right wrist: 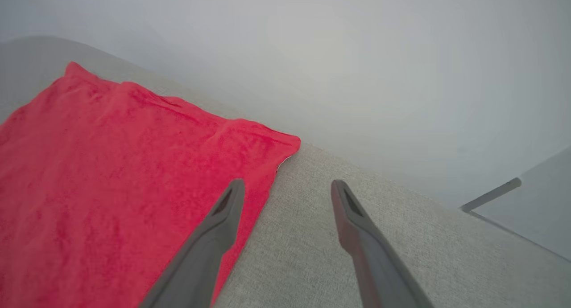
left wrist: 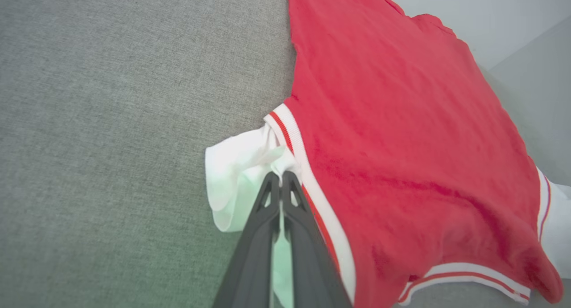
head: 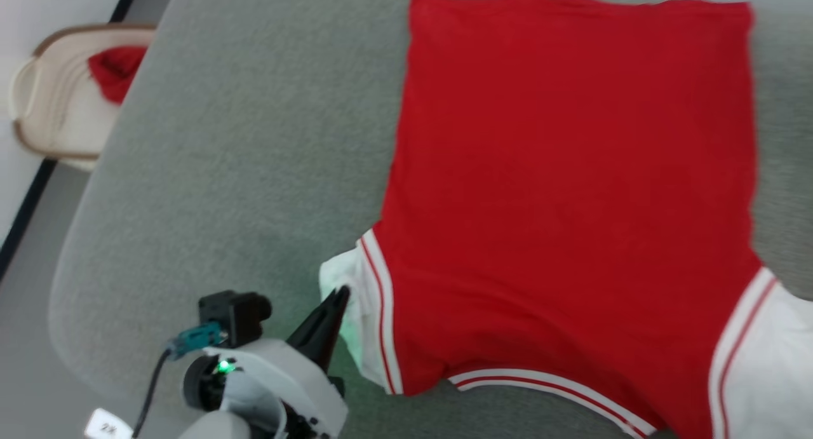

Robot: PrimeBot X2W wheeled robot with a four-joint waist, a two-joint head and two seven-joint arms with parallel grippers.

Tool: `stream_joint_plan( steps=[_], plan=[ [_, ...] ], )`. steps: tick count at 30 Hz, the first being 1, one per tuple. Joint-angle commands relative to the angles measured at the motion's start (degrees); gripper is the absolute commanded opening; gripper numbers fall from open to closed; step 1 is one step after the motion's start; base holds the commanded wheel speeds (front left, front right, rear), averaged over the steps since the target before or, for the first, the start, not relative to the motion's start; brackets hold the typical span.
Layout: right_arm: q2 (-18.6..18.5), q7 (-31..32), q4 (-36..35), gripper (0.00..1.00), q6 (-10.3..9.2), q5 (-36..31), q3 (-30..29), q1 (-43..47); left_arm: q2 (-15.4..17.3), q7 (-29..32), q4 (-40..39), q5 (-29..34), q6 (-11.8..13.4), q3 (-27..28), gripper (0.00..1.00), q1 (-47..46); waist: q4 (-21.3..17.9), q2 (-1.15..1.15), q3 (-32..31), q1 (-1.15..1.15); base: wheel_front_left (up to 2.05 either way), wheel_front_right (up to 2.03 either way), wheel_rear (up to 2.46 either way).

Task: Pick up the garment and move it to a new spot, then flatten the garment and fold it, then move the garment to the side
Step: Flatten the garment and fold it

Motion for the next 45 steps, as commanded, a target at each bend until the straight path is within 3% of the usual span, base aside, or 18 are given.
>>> stream_joint_plan(
  steps=[1,15,23,29,30,31,32,39,45],
  plan=[
    [-0.90,1.17,3.08,1.00,-0.06,0.81,1.17,-3.21,-1.01,-0.18,0.77,0.58,-0.93,-0.55,0.00,-1.55,4.73,0.00,4.36,0.00,0.00,0.00,0.00],
    [-3.38,9.72,23.25,1.00,-0.06,2.64,7.77,-21.22,-7.44,-0.80,6.42,1.71,-6.23,-4.94,0.00,-7.54,13.10,0.00,10.92,0.00,0.00,0.00,0.00],
    [-1.57,14.84,33.82,1.00,-0.06,-0.98,7.59,-26.92,-9.87,-1.32,8.94,1.46,-8.35,-6.35,0.00,-9.11,16.05,0.00,12.22,0.00,0.00,0.00,0.00],
    [1.86,19.74,42.61,1.00,-0.02,-5.08,5.73,-28.68,-10.34,-1.91,10.05,1.08,-8.96,-6.33,0.00,-8.92,16.28,0.00,12.36,0.00,0.00,0.00,0.00],
    [2.30,21.13,44.13,0.96,-0.02,-6.02,5.56,-28.95,-10.33,-2.02,10.17,0.98,-8.91,-6.30,0.00,-8.86,16.25,0.00,12.34,0.00,0.00,0.00,0.00],
    [2.68,22.13,44.81,0.10,-0.02,-7.02,5.96,-29.15,-10.34,-2.06,10.28,0.88,-8.97,-6.24,0.00,-8.81,16.23,0.00,12.35,0.00,0.00,0.00,0.00],
    [2.60,22.76,45.32,0.00,-0.02,-8.05,6.23,-29.46,-10.37,-2.15,10.42,0.82,-9.00,-6.21,0.00,-8.80,16.21,0.00,12.32,0.00,0.00,0.00,0.00],
    [1.60,22.34,47.45,0.00,-0.08,-10.89,3.27,-31.33,-10.69,-2.40,11.93,0.06,-9.82,-5.90,0.00,-9.61,16.05,0.00,11.27,0.00,0.00,0.00,0.00],
    [3.09,22.93,44.91,0.00,-0.08,-8.59,3.07,-30.20,-9.59,-3.06,13.26,-0.36,-10.14,-4.76,0.00,-9.67,12.85,0.00,8.64,0.00,0.00,0.00,0.00]
  ],
)
